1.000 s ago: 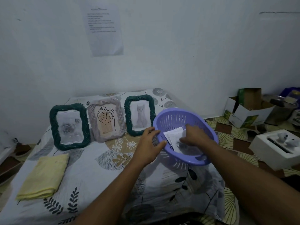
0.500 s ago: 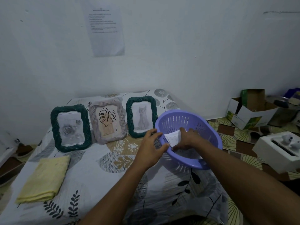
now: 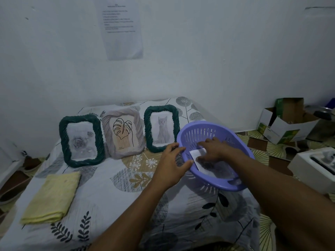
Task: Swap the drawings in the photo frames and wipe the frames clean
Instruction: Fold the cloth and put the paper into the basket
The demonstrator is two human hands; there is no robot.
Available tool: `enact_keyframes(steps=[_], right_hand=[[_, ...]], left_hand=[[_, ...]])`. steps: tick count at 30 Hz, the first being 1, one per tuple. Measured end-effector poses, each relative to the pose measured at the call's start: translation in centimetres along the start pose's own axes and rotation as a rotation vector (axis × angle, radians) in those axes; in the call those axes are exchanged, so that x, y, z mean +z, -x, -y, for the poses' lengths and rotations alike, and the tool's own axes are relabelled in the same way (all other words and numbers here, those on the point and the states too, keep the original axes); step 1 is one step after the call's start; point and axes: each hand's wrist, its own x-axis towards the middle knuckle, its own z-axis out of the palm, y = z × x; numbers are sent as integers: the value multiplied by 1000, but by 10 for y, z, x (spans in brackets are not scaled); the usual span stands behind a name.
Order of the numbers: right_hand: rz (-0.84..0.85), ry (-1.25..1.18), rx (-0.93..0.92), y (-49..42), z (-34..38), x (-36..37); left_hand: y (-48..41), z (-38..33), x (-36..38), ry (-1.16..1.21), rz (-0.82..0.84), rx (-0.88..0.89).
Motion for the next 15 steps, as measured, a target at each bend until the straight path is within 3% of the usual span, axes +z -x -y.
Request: enact_keyframes(steps=[10,15], right_hand=[[-45,-100,6,9,-10,-3],[-346,-200,-114,40,-7,-18]], left_hand=[[-1,1,0,0,1,-2],[2,2,-1,29,20,-2]])
